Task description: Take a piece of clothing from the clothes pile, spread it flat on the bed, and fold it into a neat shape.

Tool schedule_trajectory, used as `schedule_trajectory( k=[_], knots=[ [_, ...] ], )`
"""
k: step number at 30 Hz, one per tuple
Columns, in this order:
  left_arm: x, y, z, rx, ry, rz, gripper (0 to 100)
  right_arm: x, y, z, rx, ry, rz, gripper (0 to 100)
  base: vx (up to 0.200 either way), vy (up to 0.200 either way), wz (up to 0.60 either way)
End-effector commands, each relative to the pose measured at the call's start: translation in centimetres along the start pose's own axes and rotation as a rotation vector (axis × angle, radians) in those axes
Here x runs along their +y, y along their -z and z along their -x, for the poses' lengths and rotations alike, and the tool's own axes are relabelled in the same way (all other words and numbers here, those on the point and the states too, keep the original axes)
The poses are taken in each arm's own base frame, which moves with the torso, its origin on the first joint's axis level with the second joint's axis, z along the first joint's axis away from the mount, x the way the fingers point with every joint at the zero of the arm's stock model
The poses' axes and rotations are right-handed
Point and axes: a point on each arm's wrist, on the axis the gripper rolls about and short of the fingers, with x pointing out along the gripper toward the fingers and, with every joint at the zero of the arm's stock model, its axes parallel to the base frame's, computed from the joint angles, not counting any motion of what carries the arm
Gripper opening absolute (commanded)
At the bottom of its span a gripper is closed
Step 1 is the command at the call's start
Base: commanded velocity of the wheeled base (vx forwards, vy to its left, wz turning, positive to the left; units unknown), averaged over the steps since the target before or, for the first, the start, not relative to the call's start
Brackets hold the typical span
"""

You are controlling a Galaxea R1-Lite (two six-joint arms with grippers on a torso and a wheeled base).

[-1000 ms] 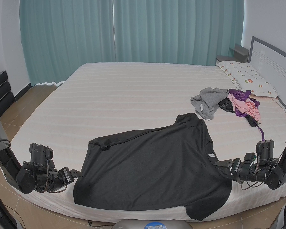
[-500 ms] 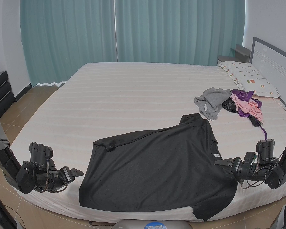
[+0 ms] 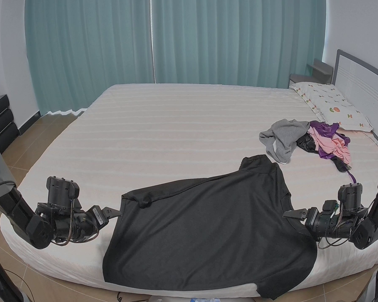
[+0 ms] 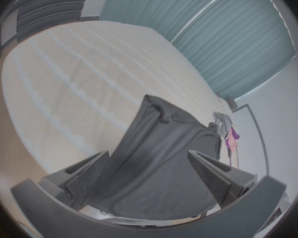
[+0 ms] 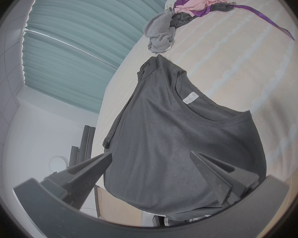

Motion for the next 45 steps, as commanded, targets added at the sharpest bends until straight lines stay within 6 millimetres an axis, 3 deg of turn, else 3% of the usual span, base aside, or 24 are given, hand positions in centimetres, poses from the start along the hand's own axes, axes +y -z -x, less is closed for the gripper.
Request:
schedule_trajectory(
  k=[1,2,7,9,11,17,23,32,38,41,45],
  knots=[
    [-2.1,-0.8,-1.5,-0.013,0.050,0.015,100,-0.1,0.1,-0.2,0.009,0.004,-0.001,100,0.000,0.000,0.00],
    [-2.1,-0.8,-1.5,-0.013,0.050,0.015,100,-0.1,0.1,-0.2,0.009,0.004,-0.001,100,0.000,0.000,0.00],
    [-4.1,-2.0,-6.6,0.029,0.047,0.003,100,-0.5,0.3,-0.6,0.027,0.019,-0.009,100,0.000,0.000,0.00],
    [-4.4,-2.1,-7.4,0.036,0.042,0.002,100,-0.6,0.3,-0.7,0.028,0.022,-0.009,100,0.000,0.000,0.00],
    [-5.5,-2.5,-10.2,0.050,0.035,-0.008,100,-0.9,0.5,-1.0,0.038,0.034,-0.015,100,0.000,0.000,0.00],
    [-7.5,-2.3,-14.1,0.071,0.046,-0.041,100,-0.9,0.6,-1.0,0.040,0.034,-0.018,100,0.000,0.000,0.00],
    [-9.0,-2.4,-15.3,0.089,0.038,-0.064,100,-1.0,0.7,-0.9,0.044,0.038,-0.020,100,0.000,0.000,0.00],
    [-9.2,-2.3,-16.1,0.120,-0.014,-0.070,100,-1.0,0.6,-1.0,0.042,0.038,-0.021,100,0.000,0.000,0.00],
    [-9.4,-2.8,-18.5,0.059,-0.042,-0.069,100,-1.0,0.6,-1.0,0.042,0.038,-0.021,100,0.000,0.000,0.00],
    [-9.7,-4.2,-20.1,-0.010,-0.035,-0.052,100,-1.0,0.6,-1.0,0.040,0.038,-0.019,100,0.000,0.000,0.00],
    [-10.9,-7.2,-20.1,-0.117,0.022,0.098,100,-0.9,0.6,-1.0,0.039,0.037,-0.018,100,0.000,0.000,0.00]
  ],
)
